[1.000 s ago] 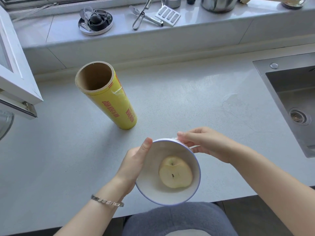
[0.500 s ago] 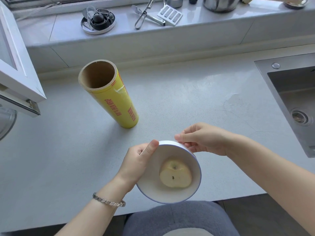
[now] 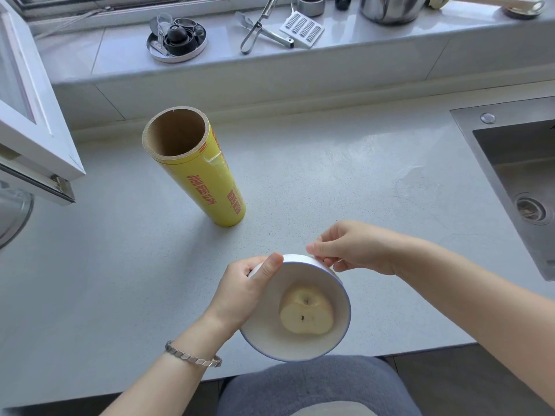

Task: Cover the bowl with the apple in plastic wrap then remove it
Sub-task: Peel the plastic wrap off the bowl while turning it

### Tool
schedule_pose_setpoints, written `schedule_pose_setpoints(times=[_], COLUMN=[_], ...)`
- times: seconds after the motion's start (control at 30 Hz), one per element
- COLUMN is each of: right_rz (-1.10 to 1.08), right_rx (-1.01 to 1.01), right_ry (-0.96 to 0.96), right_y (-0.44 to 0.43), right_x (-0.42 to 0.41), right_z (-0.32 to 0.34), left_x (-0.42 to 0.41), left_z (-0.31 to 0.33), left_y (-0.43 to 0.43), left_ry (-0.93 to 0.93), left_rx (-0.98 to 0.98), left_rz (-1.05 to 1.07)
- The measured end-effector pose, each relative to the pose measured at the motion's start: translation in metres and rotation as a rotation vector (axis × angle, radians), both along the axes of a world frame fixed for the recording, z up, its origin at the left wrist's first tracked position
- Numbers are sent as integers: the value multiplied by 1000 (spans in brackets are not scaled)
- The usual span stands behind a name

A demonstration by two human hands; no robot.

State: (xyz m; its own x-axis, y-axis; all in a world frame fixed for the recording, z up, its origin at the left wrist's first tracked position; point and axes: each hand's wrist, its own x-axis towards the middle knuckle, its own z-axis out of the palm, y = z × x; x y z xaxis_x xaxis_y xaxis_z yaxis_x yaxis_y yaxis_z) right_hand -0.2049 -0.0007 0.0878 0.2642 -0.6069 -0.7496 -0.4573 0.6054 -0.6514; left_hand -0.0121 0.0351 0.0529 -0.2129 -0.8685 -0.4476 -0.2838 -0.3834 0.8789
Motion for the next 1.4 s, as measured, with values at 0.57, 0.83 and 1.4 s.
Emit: schedule_pose_setpoints(times=[0.57,0.83,1.4], right_rz=[44,-162,-296], right_rx=[53,142,-46], right_ry=[30,-137,32], right_y=[2,2,4], right_x=[1,-1,-5], right_z=[-1,-5,-37], left_x=[2,2,-1], left_z=[-4,-7,1], left_y=[1,5,4], left_ry=[31,52,144], left_rx=[6,4,-56], left_rz=[-49,-50,23])
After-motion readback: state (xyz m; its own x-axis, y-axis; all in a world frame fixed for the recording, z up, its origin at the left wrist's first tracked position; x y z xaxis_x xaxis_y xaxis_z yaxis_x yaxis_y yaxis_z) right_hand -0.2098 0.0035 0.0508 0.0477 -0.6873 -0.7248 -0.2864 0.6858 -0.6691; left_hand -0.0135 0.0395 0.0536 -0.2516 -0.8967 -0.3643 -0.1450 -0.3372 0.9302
